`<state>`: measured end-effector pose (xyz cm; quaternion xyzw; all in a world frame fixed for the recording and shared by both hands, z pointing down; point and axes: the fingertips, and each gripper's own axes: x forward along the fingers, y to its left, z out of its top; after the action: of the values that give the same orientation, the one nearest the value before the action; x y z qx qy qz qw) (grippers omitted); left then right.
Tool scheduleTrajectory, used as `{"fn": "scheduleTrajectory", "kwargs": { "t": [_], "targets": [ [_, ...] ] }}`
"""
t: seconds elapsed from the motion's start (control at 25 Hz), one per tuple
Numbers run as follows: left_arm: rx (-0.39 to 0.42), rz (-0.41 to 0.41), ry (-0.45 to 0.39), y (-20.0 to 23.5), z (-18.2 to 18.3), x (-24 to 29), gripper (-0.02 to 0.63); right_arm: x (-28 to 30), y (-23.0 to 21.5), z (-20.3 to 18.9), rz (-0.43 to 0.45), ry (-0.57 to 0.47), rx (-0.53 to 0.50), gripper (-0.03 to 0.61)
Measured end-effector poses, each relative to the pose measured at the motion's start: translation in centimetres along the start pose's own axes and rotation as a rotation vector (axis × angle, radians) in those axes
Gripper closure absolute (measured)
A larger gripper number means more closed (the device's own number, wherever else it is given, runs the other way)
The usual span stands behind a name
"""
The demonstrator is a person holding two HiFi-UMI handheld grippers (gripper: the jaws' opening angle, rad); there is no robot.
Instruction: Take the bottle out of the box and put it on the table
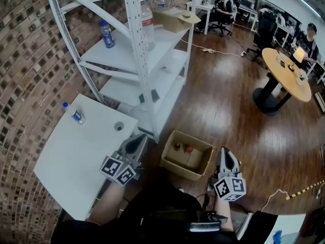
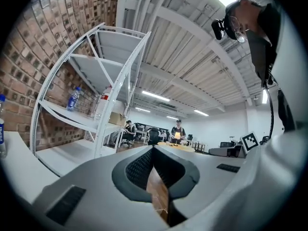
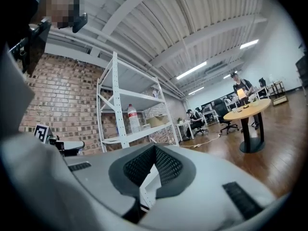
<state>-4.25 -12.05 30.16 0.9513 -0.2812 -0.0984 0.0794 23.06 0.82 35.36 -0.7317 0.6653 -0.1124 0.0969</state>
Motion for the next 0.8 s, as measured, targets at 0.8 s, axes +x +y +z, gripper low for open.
{"fn": "scheduleTrajectory", "kwargs": {
  "t": [0.8],
  "targets": [
    [-0.075, -0.07, 0.089, -2.8, -5.9, 9.2, 0.611, -1.8, -9.2, -1.4, -0.162, 0.146, 0.029, 0.577]
  ]
}}
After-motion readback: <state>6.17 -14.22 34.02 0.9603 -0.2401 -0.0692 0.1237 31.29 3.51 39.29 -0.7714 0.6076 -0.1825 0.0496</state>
